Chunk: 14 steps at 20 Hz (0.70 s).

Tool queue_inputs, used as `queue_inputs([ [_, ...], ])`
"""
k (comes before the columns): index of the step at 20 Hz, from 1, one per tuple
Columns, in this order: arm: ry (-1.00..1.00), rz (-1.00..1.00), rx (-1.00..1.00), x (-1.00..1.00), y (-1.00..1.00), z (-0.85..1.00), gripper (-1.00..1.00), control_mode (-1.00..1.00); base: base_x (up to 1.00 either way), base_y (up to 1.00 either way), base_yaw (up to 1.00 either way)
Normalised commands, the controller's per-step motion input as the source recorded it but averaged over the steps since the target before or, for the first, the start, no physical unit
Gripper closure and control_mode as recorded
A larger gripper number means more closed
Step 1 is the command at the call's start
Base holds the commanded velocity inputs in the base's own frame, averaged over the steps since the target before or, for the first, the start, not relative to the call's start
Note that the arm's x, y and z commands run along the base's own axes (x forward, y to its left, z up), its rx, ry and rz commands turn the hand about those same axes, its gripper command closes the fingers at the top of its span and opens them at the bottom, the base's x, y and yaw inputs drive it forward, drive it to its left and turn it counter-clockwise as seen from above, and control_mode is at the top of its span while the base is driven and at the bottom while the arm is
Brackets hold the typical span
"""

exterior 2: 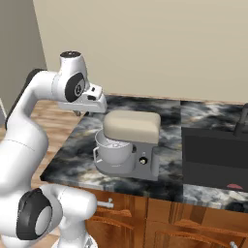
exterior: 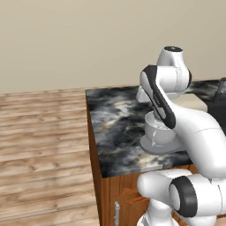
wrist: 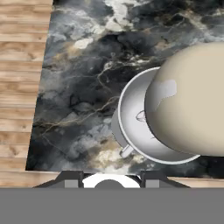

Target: Navigate to the oven.

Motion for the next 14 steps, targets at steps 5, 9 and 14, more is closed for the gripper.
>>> queue_inputs([
  [5,0.00,0.02,0.00,-0.57,0.01,0.00,-1.00,-1.00,0.00,0.00,0.00],
  [9,0.00,0.00,0.00,-1.00,0.00,-0.05,-1.00,-1.00,0.00,0.00,0.00],
  [14,-0.04,0.00,0.00,-1.00,0.00,0.00,-1.00,-1.00,0.00,0.00,0.00],
])
